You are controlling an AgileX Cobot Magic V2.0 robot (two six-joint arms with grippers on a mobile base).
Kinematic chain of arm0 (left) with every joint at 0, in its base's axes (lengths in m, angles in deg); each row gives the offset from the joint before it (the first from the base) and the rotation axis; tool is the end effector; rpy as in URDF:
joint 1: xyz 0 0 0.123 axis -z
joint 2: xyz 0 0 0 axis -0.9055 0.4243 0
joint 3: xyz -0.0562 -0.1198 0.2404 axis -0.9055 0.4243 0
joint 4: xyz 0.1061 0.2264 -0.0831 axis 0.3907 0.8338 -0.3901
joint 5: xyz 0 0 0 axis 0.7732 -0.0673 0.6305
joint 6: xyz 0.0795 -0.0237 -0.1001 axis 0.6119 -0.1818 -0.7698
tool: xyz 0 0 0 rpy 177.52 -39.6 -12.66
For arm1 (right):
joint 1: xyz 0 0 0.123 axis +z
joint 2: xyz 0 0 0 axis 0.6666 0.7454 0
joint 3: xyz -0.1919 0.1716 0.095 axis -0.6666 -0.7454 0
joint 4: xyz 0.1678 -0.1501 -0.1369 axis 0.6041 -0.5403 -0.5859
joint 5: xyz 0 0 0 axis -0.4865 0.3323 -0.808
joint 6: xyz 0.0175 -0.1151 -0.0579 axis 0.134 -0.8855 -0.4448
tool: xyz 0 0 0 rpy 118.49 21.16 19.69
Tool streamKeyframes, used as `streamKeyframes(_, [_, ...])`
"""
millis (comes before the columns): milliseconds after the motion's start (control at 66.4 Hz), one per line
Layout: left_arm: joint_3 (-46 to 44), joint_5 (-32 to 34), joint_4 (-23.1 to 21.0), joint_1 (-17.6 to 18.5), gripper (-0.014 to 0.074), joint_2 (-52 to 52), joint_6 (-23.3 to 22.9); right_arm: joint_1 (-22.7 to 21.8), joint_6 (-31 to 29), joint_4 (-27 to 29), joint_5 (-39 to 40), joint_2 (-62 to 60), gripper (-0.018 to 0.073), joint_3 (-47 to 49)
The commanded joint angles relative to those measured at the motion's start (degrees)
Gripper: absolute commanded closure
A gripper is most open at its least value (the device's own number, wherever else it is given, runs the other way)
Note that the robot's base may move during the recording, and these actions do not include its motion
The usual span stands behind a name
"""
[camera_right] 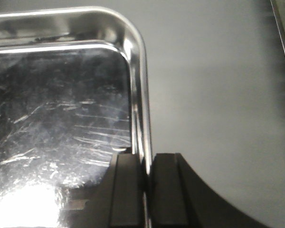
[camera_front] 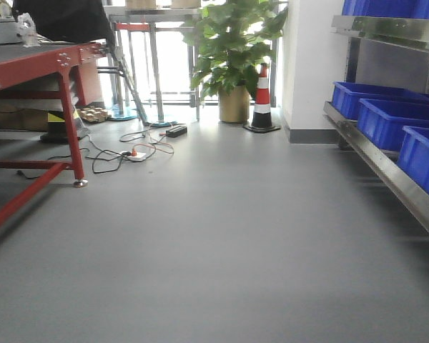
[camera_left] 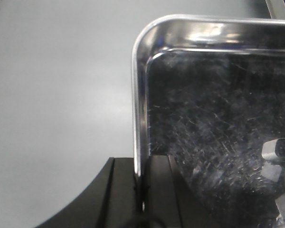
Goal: Stack silver trays without gaps
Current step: 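Hold the tray in both grippers while driving to the other shelf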
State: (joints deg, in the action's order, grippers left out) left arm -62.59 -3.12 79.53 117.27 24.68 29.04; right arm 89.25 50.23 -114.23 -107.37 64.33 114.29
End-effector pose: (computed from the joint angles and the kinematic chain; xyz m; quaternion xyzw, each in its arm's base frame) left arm 0.2383 -0.1903 0.4008 -0.0078 0.9072 -0.0436 0.4184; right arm 0.2387 0.1721 0.3844 0.0297 0.9318 0.0419 0.3593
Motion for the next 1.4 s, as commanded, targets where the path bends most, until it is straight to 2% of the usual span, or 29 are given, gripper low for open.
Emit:
streamKeyframes(0, [0.0,4.2,-1.1,0.9,0.0614,0.2,0.4,0.6,-0.3,1.0,5.5,-0.2,0.0574,0.1])
streamKeyframes(1386, [0.0,6.0,-0.9,0.9,0.0614,0.2,0.4,0.6,-0.3,1.1,6.9,-0.2,0.0574,0.1])
